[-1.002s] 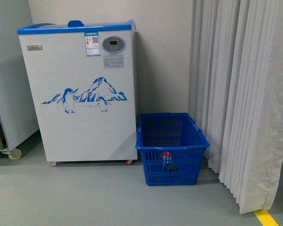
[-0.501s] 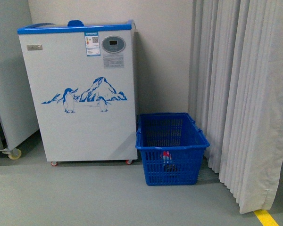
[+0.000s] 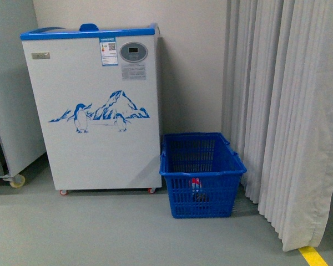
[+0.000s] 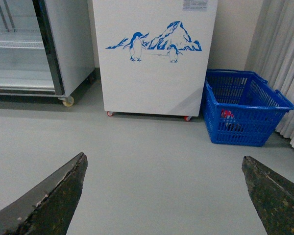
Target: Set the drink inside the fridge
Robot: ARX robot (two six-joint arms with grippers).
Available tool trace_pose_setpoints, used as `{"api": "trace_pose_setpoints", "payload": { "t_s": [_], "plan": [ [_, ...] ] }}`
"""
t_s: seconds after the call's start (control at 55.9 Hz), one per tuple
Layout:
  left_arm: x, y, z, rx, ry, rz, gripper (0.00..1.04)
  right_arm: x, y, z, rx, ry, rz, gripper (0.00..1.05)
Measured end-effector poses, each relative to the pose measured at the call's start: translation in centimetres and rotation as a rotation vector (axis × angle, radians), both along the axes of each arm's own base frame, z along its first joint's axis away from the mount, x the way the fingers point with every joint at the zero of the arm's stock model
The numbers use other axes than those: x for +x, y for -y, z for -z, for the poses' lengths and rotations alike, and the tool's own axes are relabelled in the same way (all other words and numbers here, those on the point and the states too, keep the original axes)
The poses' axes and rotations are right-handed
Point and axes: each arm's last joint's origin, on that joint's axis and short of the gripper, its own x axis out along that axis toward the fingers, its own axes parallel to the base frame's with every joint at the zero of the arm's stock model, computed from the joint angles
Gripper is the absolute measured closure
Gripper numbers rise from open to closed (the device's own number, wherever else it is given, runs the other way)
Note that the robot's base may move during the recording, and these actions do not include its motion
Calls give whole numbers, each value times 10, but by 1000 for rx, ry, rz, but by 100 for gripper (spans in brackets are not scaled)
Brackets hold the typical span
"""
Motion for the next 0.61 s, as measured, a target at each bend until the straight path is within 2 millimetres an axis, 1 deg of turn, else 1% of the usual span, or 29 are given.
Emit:
{"api": "trace_pose_setpoints", "payload": {
  "t_s": [0.608],
  "plan": [
    [0, 0, 0, 0, 0, 0, 8, 0, 0, 0, 0, 0, 0, 7]
  ]
}}
